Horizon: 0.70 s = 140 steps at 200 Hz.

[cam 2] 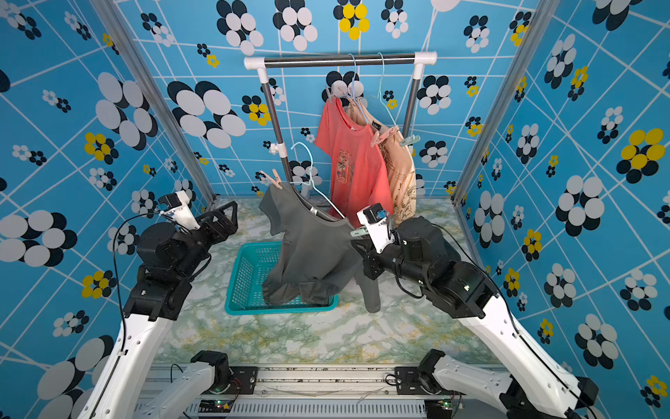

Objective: Use clothespins to secure the t-shirt on both sides of the hanger
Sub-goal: Hang the hanger on the clothesline.

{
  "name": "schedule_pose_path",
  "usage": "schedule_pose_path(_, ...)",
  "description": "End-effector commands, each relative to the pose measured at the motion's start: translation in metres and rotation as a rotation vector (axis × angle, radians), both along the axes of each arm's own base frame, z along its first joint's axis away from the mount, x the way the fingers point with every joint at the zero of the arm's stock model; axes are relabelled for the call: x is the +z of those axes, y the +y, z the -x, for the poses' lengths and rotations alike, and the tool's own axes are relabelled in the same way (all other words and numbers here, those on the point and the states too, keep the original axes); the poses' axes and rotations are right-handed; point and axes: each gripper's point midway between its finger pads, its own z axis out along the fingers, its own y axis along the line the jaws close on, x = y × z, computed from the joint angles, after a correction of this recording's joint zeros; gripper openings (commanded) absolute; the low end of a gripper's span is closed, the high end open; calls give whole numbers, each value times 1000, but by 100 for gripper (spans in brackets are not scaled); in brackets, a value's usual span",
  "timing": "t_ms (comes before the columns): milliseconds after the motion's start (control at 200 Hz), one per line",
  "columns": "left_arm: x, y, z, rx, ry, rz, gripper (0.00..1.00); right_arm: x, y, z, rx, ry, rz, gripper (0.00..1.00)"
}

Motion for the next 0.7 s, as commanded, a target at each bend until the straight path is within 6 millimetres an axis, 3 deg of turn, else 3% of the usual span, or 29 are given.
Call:
schedule_pose_path(0, -16, 5, 6, 17, 16, -46, 94, 31, -13, -14, -84, -84, 12, 0)
schedule_pose_path(230, -42, -2, 19, -34, 29, -96, 92, 79, -30, -45, -233, -142, 7, 0)
schedule_pose_path(390, -77, -6, 23, -64, 51, -122, 90, 108, -39, -64, -307, -171, -41, 0)
schedule_pose_path(520, -107, -12, 25, -105, 63, -135, 90, 128, -40, -75, -338, -198, -70, 0)
schedule_pose_path(695, -120, -7, 31, -69, 14, -147, 88, 144, -30, -94, -357, -214, -100, 0)
